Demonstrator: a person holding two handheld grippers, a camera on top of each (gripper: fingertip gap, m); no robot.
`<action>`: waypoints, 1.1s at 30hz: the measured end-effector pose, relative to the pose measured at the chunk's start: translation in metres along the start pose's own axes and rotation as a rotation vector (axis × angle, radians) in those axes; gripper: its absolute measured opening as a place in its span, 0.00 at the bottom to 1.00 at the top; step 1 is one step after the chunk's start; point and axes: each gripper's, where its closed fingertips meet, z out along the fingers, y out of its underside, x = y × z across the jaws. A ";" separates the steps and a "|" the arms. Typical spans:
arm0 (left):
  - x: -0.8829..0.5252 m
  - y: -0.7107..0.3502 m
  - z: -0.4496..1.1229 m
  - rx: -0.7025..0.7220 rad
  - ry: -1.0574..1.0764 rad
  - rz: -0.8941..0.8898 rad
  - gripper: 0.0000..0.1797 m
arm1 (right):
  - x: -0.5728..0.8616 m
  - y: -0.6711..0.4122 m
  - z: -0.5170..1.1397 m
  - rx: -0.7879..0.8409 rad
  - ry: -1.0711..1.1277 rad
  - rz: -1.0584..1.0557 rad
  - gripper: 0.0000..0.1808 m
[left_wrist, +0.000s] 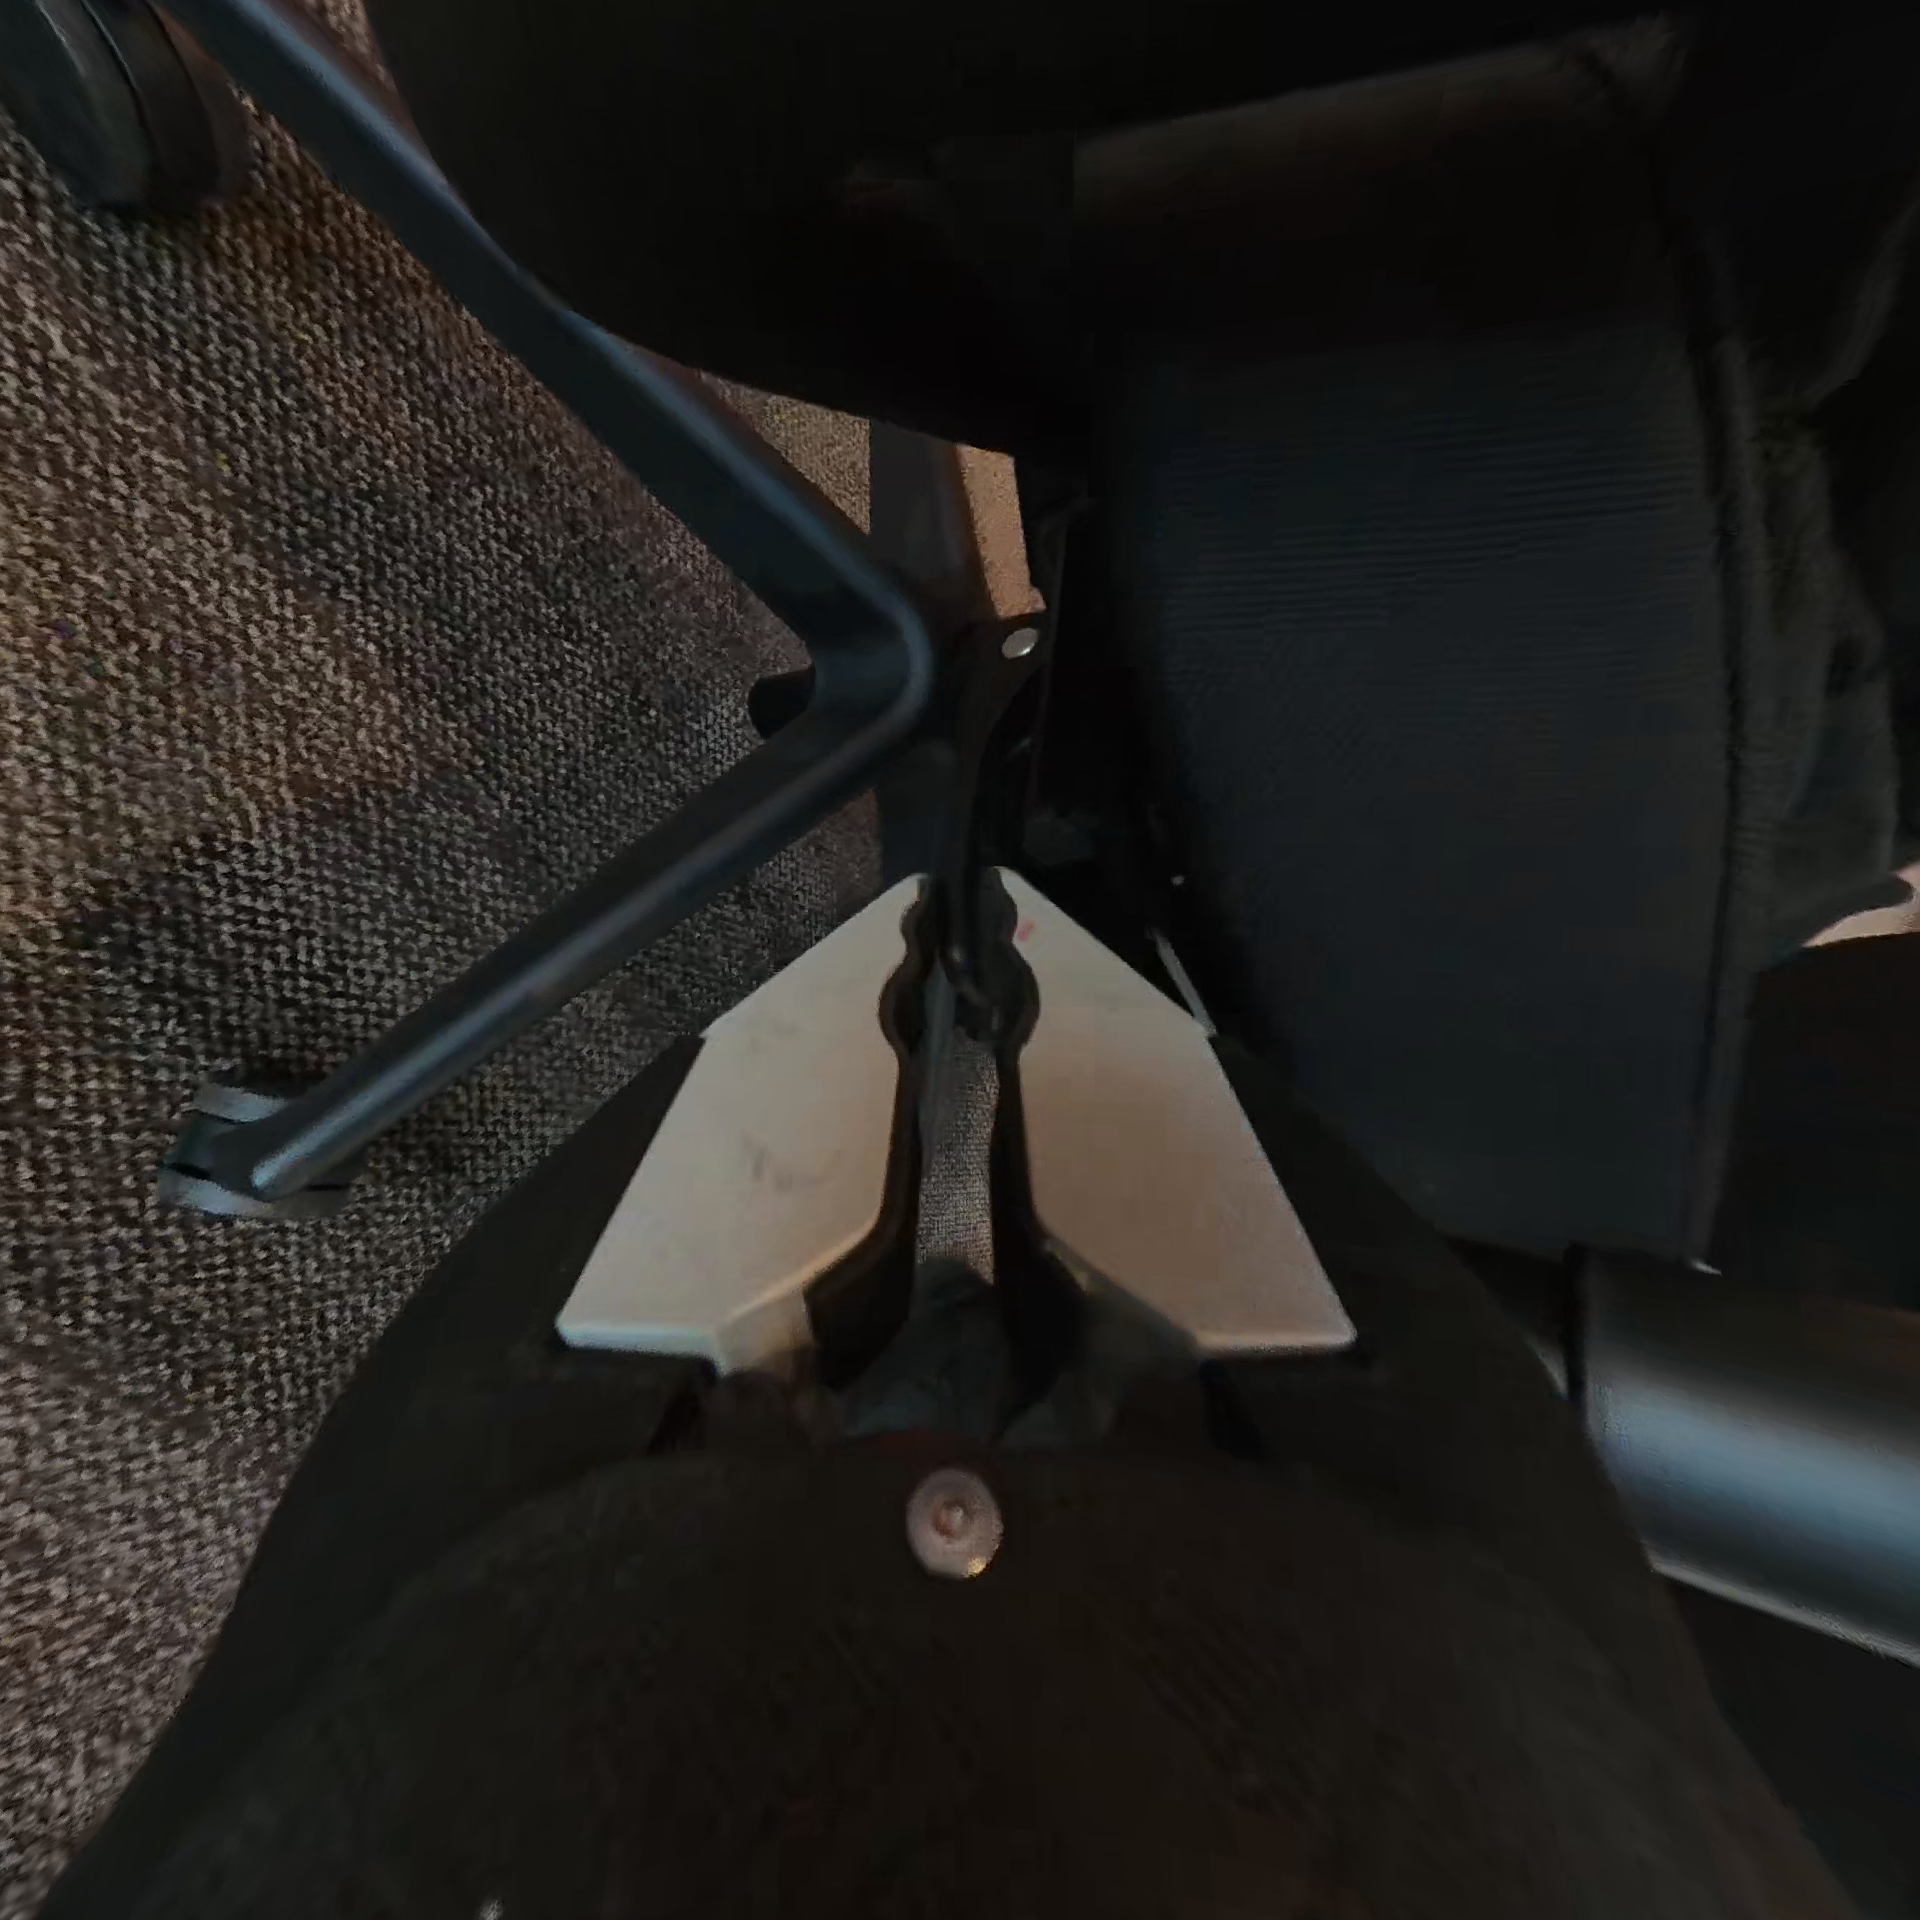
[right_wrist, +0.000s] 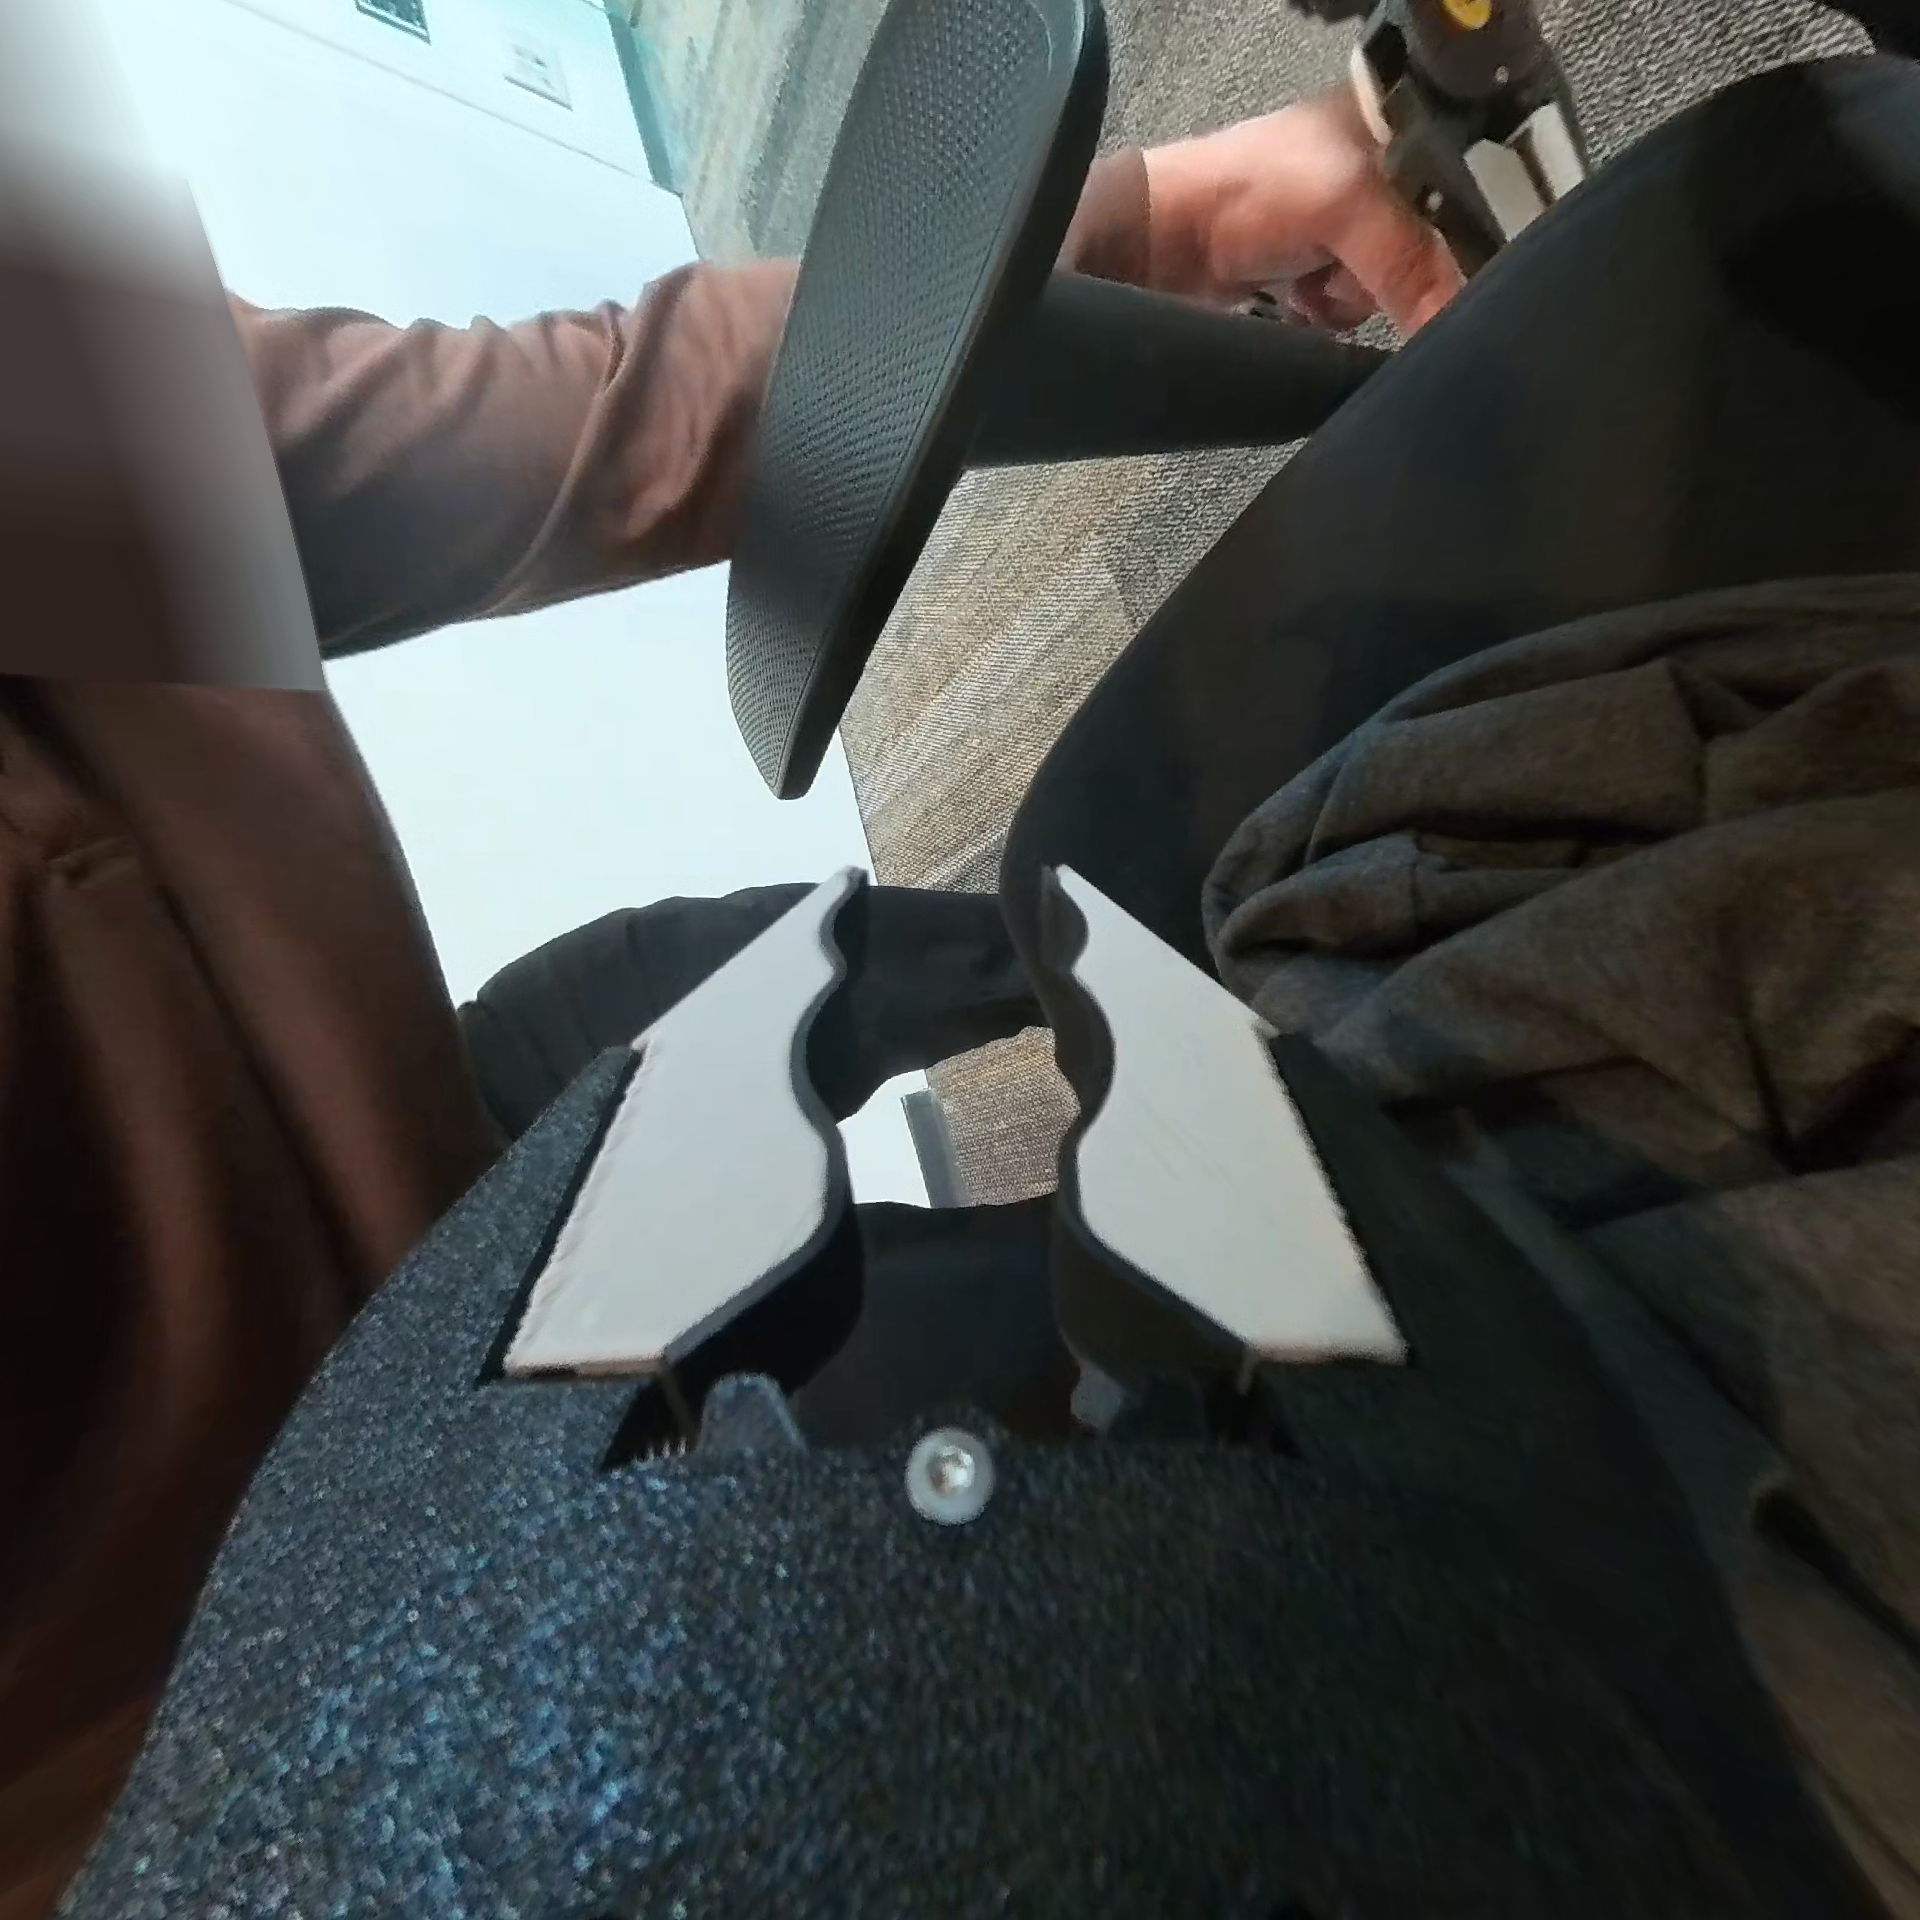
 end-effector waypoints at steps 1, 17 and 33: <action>-0.001 -0.002 0.001 0.006 -0.005 -0.006 0.03 | 0.001 -0.001 0.000 -0.005 0.001 0.000 0.18; 0.010 -0.083 -0.106 0.632 -0.209 0.045 0.00 | -0.025 -0.009 0.017 -0.027 -0.013 -0.053 0.17; 0.474 0.015 -0.239 0.432 -0.041 0.429 0.00 | -0.278 -0.118 0.017 0.131 -0.167 -0.500 0.40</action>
